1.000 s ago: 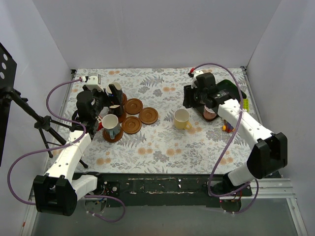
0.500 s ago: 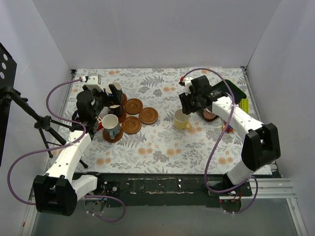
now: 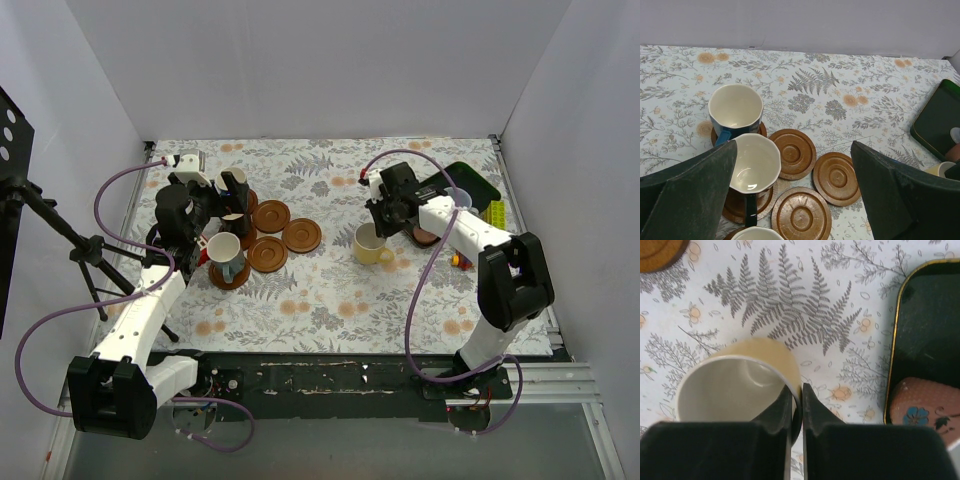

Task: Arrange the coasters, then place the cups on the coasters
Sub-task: Pick up the cup at the center of the board.

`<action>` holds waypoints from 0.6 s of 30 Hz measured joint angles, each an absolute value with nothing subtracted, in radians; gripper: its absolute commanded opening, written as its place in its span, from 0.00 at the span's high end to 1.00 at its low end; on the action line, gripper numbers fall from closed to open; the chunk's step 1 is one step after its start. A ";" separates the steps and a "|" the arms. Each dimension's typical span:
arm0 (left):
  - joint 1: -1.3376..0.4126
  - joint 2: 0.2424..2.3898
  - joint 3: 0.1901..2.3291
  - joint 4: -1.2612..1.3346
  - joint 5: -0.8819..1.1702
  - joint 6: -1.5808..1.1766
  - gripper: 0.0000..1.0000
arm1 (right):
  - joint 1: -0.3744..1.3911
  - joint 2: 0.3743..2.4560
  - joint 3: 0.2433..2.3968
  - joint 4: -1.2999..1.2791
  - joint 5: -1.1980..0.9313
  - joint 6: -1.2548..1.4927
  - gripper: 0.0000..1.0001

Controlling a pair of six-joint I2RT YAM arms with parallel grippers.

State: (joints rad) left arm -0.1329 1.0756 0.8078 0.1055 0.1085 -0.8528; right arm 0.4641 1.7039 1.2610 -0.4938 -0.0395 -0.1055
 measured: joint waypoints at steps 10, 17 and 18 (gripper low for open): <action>-0.142 1.074 0.808 0.105 0.110 -0.862 0.02 | 0.507 1.690 1.261 -0.514 0.077 0.012 0.99; -0.304 1.068 0.873 0.041 0.019 -0.889 0.04 | 0.585 1.583 1.261 -0.577 0.141 0.207 0.99; -0.339 1.068 0.892 0.027 -0.001 -0.902 0.04 | 0.605 1.555 1.261 -0.577 0.156 0.241 0.99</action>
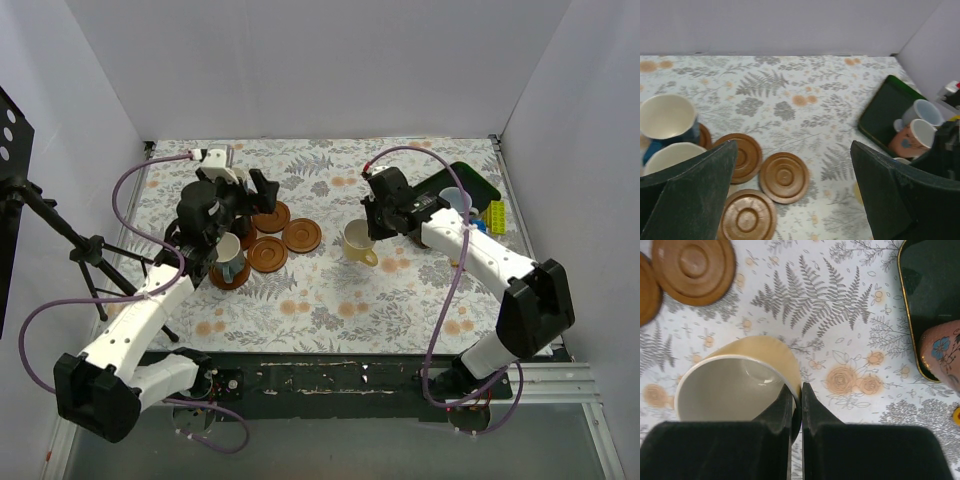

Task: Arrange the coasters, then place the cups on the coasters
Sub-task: Pick up the cup at the center of the board, then place the cup on the coaster.

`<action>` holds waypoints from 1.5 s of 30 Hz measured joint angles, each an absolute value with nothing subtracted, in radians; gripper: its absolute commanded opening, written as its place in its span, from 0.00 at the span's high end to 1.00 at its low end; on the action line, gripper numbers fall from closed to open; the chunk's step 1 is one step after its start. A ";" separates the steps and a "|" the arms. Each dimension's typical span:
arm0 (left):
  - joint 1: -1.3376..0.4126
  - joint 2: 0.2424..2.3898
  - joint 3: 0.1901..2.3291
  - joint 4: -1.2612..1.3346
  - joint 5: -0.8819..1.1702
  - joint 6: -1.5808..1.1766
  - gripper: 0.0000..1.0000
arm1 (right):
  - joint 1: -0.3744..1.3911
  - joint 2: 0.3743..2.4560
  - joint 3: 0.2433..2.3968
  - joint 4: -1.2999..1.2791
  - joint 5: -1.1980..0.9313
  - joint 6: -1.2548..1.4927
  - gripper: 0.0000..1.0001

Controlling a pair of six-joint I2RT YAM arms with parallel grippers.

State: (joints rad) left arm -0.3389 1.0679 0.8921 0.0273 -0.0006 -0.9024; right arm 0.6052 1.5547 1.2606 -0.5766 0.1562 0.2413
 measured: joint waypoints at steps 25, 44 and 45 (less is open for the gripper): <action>-0.914 1.204 0.846 -0.136 -0.248 -1.290 0.08 | 0.820 1.387 1.079 -0.449 0.400 0.582 0.99; -0.984 1.294 0.890 -0.166 -0.366 -1.327 0.24 | 0.909 1.364 1.030 -0.394 0.521 0.612 0.99; -0.983 1.272 0.878 -0.144 -0.379 -1.330 0.24 | 0.916 1.364 1.028 -0.393 0.520 0.615 0.99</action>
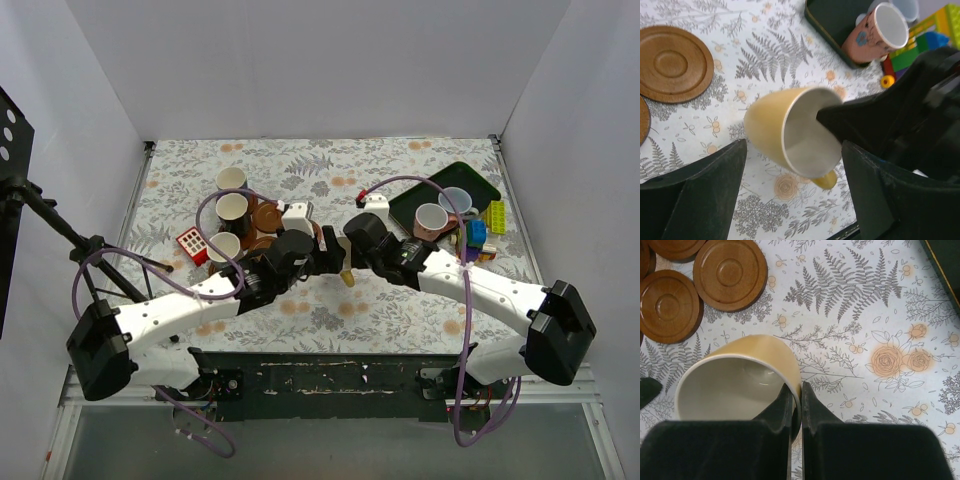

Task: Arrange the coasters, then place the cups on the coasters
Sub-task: Place the cup on the coaster.

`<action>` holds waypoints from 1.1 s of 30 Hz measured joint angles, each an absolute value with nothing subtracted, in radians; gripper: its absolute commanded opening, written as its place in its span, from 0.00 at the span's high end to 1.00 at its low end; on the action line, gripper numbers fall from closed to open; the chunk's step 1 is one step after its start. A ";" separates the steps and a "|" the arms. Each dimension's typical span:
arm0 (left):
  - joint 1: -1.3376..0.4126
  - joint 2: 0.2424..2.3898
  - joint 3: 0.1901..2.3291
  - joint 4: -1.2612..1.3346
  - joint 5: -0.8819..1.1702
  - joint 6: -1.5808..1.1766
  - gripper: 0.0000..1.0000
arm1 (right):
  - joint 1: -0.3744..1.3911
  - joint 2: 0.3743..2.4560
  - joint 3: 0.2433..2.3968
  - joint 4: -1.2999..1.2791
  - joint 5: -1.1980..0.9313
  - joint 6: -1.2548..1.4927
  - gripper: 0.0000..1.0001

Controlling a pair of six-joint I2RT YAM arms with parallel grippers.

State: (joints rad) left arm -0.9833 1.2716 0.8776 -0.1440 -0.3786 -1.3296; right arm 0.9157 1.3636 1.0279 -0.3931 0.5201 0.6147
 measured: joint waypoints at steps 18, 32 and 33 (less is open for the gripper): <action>-0.981 1.381 0.912 -0.214 -0.462 -1.306 0.52 | 0.975 1.353 1.016 -0.393 0.537 0.633 0.99; -0.986 1.485 0.965 -0.252 -0.498 -1.285 1.00 | 1.019 1.349 0.986 -0.369 0.599 0.643 0.70; -0.985 1.493 0.976 -0.260 -0.498 -1.279 1.00 | 1.018 1.349 0.986 -0.370 0.601 0.640 0.66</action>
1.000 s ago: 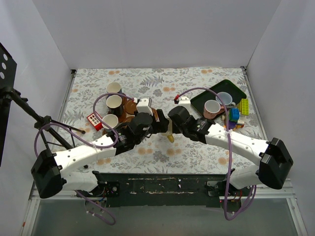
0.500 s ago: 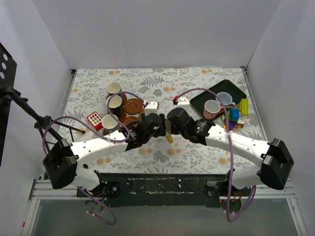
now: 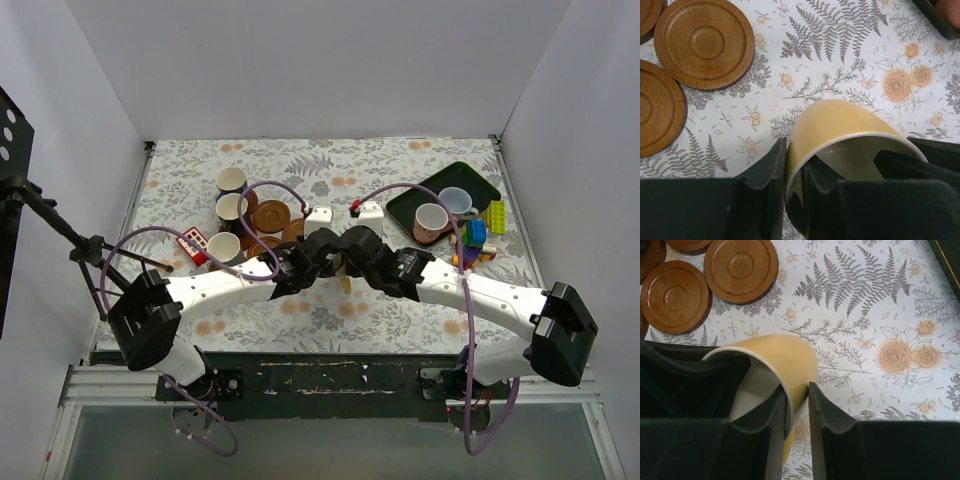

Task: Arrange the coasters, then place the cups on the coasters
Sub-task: Place the cup on the coaster.

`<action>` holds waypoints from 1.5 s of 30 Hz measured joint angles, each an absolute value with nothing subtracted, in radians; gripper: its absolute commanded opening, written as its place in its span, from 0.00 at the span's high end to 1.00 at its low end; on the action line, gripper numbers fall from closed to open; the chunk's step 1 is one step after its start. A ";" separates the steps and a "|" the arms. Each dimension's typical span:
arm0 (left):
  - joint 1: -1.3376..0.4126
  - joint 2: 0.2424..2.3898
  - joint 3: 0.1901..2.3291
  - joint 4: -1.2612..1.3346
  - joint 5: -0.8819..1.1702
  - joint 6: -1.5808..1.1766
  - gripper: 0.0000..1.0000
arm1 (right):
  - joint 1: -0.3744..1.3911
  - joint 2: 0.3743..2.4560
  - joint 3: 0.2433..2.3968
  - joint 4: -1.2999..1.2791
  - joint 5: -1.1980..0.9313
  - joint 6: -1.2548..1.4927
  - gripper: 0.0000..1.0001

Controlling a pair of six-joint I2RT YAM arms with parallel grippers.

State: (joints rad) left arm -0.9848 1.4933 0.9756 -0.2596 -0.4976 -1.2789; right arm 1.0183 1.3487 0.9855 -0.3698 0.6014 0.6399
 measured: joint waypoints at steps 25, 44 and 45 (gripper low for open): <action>-0.487 1.679 1.374 -0.490 -0.190 -0.786 1.00 | 0.981 0.864 0.855 -0.381 0.667 0.573 0.39; -0.300 1.939 1.571 -0.573 -0.070 -0.639 1.00 | 0.977 0.840 0.798 -0.416 0.586 0.586 0.41; -0.300 1.947 1.576 -0.574 -0.070 -0.636 1.00 | 0.977 0.842 0.798 -0.416 0.585 0.588 0.41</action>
State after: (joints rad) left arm -0.2996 1.9472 1.5764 -0.5743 -0.0696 -0.6365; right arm 0.9768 0.8421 0.7982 -0.4164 0.5850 0.5877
